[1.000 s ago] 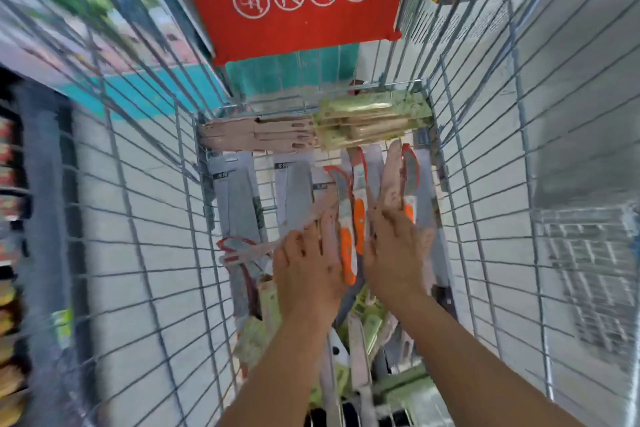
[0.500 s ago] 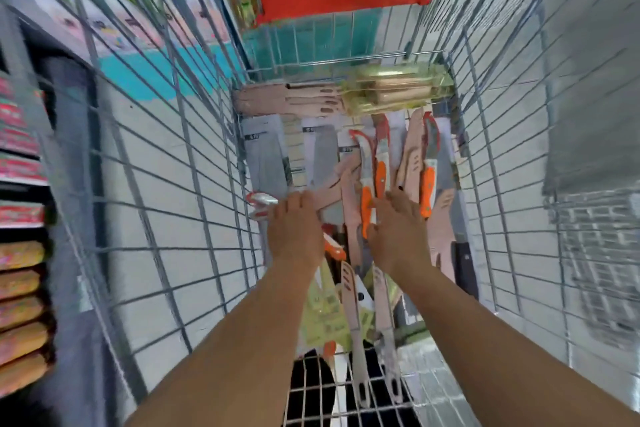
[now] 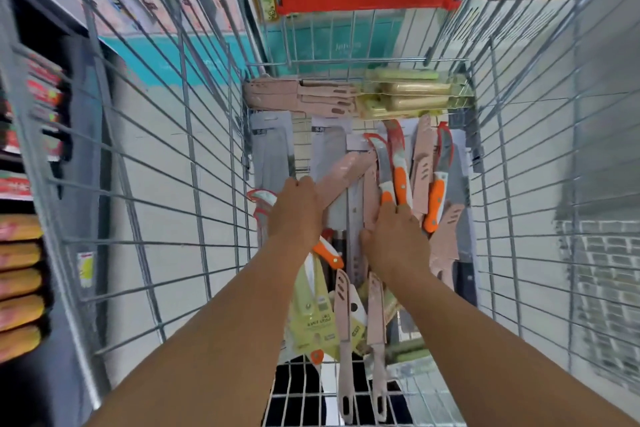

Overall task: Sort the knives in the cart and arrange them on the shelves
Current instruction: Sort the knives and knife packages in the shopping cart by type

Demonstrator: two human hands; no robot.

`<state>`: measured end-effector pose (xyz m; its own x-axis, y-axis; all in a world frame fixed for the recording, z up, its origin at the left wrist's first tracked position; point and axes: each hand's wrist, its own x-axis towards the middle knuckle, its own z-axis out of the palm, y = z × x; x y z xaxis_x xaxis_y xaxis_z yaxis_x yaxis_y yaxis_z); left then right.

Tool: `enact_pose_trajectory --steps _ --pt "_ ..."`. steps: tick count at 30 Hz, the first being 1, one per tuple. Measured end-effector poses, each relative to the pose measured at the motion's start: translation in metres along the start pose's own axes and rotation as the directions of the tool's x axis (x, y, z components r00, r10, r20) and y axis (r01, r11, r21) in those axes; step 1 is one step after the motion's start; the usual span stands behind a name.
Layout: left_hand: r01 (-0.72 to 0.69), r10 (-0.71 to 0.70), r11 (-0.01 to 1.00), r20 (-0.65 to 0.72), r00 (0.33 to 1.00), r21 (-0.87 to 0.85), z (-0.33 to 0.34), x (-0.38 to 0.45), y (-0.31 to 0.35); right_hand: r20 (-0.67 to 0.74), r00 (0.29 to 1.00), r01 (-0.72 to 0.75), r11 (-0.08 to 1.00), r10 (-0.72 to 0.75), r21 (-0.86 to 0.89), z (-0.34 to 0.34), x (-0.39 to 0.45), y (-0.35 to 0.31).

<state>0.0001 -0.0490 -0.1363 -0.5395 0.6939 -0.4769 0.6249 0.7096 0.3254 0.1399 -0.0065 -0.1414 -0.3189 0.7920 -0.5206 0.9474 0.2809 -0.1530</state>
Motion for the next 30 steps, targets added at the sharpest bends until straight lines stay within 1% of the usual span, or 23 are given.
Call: enact_pose_trajectory --steps 2,5,9,11,14,16,17,18,21,23,26,27,29,30 --pt "-0.033 0.035 0.998 0.030 0.999 -0.048 0.004 0.005 0.007 0.041 0.999 0.029 0.997 -0.026 -0.065 0.000 0.002 0.000" --pt "-0.061 0.060 0.998 0.040 0.997 0.015 0.015 0.010 0.016 0.079 0.996 0.044 0.994 -0.036 -0.098 0.001 0.006 0.000" --pt "0.007 -0.010 0.998 0.046 0.999 0.058 0.023 0.012 0.018 0.031 0.992 0.127 0.975 -0.123 -0.180 0.003 0.011 -0.005" --pt "0.047 -0.052 0.997 0.073 0.996 0.060 0.024 0.010 0.019 0.027 0.985 0.175 0.969 -0.173 -0.172 0.004 0.011 -0.010" --pt "0.091 -0.090 0.996 0.125 0.988 -0.002 0.021 0.007 0.019 0.020 0.983 0.181 0.976 -0.180 -0.123 0.003 0.010 -0.015" --pt "0.110 -0.107 0.994 0.151 0.983 -0.013 0.018 0.008 0.018 0.012 0.977 0.212 0.960 -0.214 -0.184 0.006 0.007 -0.015" --pt "0.129 -0.124 0.991 0.150 0.981 -0.024 0.015 0.009 0.016 0.012 0.977 0.209 0.960 -0.211 -0.184 0.007 0.005 -0.014" --pt "0.163 -0.153 0.984 0.143 0.978 -0.065 0.013 0.010 0.015 0.008 0.981 0.191 0.970 -0.192 -0.152 0.007 0.004 -0.014" --pt "0.278 -0.241 0.905 0.149 0.959 -0.323 0.006 0.007 0.015 0.034 0.992 0.120 0.992 -0.119 -0.028 0.007 0.001 -0.013" --pt "0.300 -0.251 0.849 0.167 0.953 -0.435 0.004 0.002 0.016 0.048 0.996 0.074 0.996 -0.076 0.053 0.007 0.002 -0.015" --pt "0.291 -0.256 0.807 0.140 0.956 -0.513 0.005 -0.006 0.017 0.094 0.995 0.009 0.996 -0.017 0.092 0.010 0.006 -0.017" --pt "0.285 -0.260 0.797 0.123 0.958 -0.532 0.006 -0.009 0.017 0.118 0.993 -0.027 0.988 0.009 0.151 0.011 0.008 -0.017" --pt "0.267 -0.256 0.778 0.101 0.961 -0.569 0.007 -0.013 0.014 0.140 0.990 -0.084 0.932 0.036 0.351 0.009 0.011 -0.017" --pt "0.271 -0.259 0.760 0.107 0.960 -0.591 0.008 -0.015 0.013 0.129 0.991 -0.079 0.900 0.025 0.428 0.007 0.012 -0.018"
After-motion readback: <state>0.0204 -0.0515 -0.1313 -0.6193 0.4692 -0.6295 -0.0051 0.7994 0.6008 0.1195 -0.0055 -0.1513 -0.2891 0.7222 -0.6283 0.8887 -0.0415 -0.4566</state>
